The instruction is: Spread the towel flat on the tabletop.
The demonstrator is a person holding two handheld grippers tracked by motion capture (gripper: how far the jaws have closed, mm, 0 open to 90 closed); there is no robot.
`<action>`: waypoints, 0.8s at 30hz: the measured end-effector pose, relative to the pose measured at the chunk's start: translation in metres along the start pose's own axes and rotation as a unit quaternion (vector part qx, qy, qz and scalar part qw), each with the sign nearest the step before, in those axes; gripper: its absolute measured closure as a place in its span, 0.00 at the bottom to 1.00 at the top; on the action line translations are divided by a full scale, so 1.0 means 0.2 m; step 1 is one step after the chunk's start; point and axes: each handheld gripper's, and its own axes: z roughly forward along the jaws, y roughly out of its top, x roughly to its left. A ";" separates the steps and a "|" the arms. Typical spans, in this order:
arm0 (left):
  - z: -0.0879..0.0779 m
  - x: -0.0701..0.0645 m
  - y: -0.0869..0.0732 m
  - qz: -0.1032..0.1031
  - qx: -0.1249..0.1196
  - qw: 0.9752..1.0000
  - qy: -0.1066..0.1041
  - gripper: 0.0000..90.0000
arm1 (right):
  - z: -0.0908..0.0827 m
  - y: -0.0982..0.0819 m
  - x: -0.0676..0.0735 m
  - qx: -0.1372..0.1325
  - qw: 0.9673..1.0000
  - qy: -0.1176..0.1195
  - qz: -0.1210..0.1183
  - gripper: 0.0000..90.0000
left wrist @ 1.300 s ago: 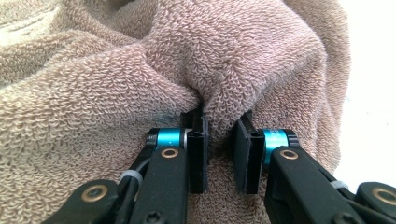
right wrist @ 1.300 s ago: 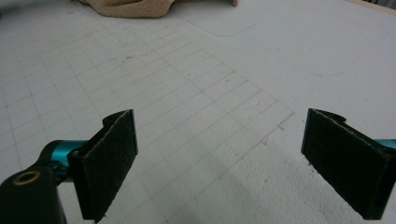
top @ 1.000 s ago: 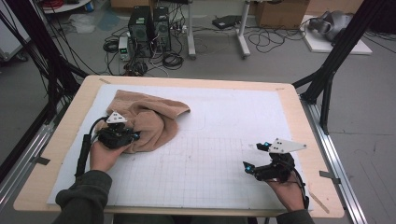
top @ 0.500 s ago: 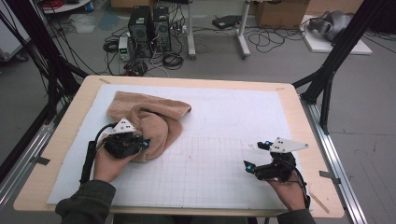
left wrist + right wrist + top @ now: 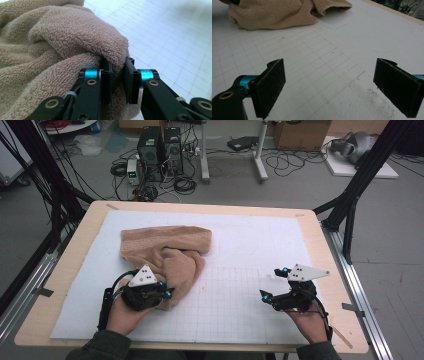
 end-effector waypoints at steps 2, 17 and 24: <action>-0.01 -0.04 -0.02 0.006 -0.001 1.000 -0.009 0.87 | 0.01 0.03 0.01 -0.001 1.000 0.003 -0.005 0.11; -0.15 -0.05 -0.05 0.001 -0.034 0.999 0.008 0.50 | 0.47 0.29 0.09 0.016 0.996 0.082 -0.041 0.19; -0.22 0.05 -0.06 -0.005 -0.040 0.998 0.045 0.48 | 0.66 0.31 0.13 0.032 0.992 0.110 -0.052 0.31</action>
